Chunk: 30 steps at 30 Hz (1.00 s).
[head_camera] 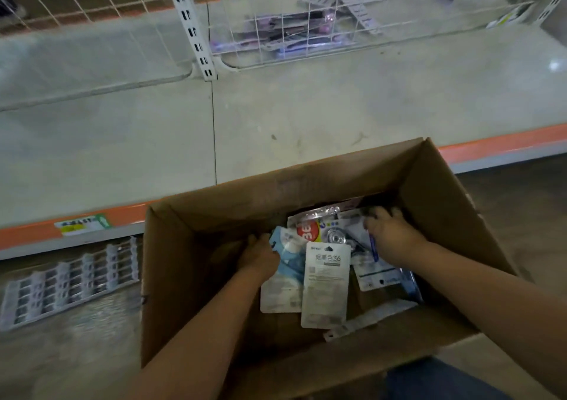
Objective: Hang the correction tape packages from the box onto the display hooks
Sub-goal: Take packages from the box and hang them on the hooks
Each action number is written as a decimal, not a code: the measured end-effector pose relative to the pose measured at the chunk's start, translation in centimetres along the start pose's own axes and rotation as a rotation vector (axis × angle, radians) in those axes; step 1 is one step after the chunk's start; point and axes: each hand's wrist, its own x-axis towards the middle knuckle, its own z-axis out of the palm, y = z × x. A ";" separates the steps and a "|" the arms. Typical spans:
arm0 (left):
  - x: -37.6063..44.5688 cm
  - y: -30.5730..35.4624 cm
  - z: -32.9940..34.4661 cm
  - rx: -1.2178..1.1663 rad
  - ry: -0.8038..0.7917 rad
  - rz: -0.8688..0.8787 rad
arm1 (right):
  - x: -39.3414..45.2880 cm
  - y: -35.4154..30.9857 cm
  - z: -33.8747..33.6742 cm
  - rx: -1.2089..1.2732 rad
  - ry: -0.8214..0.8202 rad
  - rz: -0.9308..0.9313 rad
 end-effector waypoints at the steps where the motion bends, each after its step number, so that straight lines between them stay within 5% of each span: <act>1: 0.2 -0.2 0.1 0.014 0.002 0.003 | 0.2 -0.1 0.2 0.083 0.007 0.044; 7: -0.9 0.4 -0.7 -0.205 0.021 -0.036 | -0.3 0.1 1.1 0.642 0.032 0.248; 10: -1.8 0.8 -0.7 -0.572 -0.122 -0.054 | -0.6 1.0 1.6 0.623 -0.159 0.334; 12: -2.4 0.9 -0.6 -0.598 -0.215 -0.043 | -1.0 0.9 1.5 0.543 -0.290 0.351; 19: -3.4 1.2 -1.7 -0.601 -0.274 -0.004 | -0.9 0.7 2.3 0.676 -0.244 0.419; 30: -3.6 0.1 -4.5 -1.002 -0.177 -0.023 | -2.0 0.5 2.7 1.138 -0.355 0.473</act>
